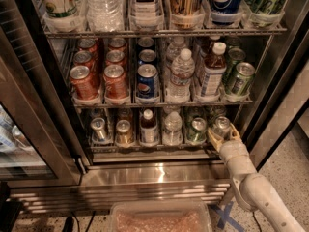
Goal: Pick 7up can from bottom shelf of fridge
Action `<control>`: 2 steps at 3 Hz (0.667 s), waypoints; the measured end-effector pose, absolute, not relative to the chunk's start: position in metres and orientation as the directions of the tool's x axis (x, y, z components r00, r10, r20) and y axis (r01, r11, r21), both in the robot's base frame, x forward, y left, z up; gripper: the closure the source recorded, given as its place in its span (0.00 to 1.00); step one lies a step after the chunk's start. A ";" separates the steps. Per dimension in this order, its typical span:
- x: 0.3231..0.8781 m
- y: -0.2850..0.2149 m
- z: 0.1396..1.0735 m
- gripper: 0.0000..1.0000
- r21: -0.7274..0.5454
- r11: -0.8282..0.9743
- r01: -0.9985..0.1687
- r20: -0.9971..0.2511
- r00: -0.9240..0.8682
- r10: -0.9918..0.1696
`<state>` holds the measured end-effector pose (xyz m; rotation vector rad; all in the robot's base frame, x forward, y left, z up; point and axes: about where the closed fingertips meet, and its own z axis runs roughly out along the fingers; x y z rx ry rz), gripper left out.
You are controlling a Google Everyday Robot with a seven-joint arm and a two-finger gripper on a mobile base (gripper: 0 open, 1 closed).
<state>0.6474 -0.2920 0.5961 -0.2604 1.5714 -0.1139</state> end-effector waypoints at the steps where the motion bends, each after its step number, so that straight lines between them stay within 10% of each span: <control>1: 0.647 -0.289 0.598 1.00 -0.220 0.970 -0.108 -0.975 0.002 -0.221; 2: 0.648 -0.284 0.611 1.00 -0.183 0.974 -0.130 -0.983 0.014 -0.183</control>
Offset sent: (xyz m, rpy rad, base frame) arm -0.0003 0.0121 0.0286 0.1016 -0.0121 0.0660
